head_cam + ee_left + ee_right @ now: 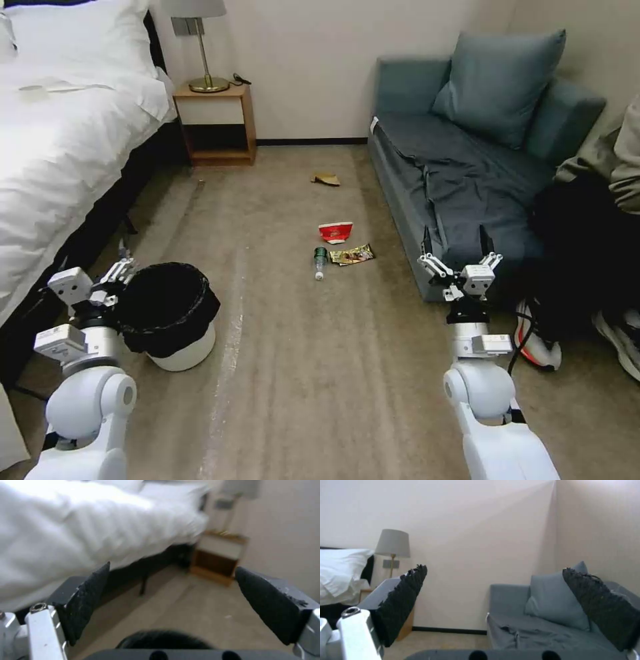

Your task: Pick up the trash bin, then pick up the garbage on the floor and place it into the trash bin.

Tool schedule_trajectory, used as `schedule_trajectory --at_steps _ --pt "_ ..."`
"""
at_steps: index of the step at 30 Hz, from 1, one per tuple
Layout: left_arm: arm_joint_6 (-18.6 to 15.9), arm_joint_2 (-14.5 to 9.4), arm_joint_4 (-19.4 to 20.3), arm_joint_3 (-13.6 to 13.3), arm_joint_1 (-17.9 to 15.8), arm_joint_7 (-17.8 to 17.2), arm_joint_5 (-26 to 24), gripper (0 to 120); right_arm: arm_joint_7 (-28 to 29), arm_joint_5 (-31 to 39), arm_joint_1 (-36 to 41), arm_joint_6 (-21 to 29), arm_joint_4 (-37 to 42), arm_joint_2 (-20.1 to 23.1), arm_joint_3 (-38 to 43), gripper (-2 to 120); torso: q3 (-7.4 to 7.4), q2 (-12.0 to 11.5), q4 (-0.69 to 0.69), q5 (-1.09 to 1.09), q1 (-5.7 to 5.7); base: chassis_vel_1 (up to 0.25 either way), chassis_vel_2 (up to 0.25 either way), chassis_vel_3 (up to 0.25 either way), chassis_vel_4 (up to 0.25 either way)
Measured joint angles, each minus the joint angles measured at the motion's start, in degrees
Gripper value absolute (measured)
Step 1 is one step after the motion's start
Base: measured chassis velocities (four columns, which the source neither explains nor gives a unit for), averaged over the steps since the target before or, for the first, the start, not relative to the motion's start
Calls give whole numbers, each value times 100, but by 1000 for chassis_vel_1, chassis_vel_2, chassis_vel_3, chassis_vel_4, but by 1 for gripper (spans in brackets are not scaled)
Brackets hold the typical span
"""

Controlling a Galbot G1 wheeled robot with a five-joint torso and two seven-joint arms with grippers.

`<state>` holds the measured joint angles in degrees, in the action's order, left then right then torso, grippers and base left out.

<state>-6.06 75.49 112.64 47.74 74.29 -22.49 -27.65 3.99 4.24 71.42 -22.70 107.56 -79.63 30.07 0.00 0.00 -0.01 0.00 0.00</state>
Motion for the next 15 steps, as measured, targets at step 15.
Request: schedule_trajectory --at_steps 15 --pt "-714 -35 -516 153 -233 -1189 -815 100 -155 -218 216 -468 74 38 153 100 0 0 2 2 0 0 0 0 0"
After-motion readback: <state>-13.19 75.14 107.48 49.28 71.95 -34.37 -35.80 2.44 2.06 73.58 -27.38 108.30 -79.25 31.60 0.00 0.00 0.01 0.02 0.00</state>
